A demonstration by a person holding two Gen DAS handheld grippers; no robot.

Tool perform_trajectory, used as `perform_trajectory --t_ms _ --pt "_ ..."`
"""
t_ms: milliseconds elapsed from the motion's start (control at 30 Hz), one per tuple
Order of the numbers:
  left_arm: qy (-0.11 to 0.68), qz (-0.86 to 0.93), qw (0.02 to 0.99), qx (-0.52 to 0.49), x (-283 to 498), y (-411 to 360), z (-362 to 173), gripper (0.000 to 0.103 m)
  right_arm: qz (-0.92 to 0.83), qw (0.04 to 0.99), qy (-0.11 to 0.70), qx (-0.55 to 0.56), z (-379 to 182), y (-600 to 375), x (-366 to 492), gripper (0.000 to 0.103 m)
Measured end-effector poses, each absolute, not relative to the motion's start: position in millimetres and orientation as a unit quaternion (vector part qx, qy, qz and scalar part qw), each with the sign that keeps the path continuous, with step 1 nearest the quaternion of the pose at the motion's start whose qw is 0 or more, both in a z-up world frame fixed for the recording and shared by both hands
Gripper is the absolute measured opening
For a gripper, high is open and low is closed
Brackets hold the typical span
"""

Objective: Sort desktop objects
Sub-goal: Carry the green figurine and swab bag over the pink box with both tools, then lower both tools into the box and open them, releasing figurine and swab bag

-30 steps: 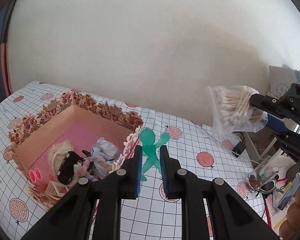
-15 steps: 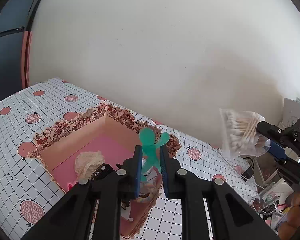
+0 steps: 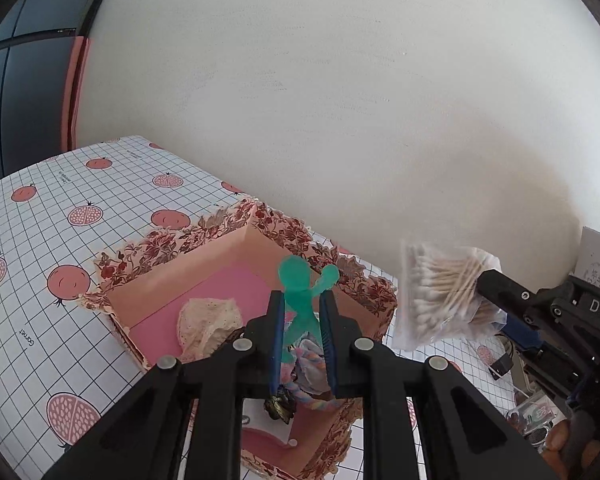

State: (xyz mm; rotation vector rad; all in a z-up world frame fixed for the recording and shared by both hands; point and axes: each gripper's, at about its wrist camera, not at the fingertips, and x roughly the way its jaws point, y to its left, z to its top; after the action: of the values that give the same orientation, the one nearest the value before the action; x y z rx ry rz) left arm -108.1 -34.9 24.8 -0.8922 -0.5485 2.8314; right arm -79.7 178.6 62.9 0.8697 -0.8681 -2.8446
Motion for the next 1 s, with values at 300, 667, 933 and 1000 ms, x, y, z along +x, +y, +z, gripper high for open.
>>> perform_trajectory --t_ms 300,667,933,1000 --pt "-0.221 0.923 0.042 -0.313 -114.2 -61.2 13.9 0.018 -0.915 0.034 -0.251 0.315 42.4 148.0 -96.6 0.028" --pt "-0.253 0.903 0.031 -0.345 -122.1 -77.9 -3.1 0.018 -0.910 0.045 -0.214 0.352 21.7 119.7 -112.2 0.028" --pt "-0.263 0.894 0.023 -0.362 -126.8 -82.4 -12.0 0.018 -0.903 0.041 -0.198 0.380 1.6 109.8 -121.7 0.028" --pt "-0.266 0.892 0.021 -0.364 -127.5 -84.6 -13.4 0.018 -0.901 0.041 -0.193 0.386 -1.4 108.0 -123.5 0.028"
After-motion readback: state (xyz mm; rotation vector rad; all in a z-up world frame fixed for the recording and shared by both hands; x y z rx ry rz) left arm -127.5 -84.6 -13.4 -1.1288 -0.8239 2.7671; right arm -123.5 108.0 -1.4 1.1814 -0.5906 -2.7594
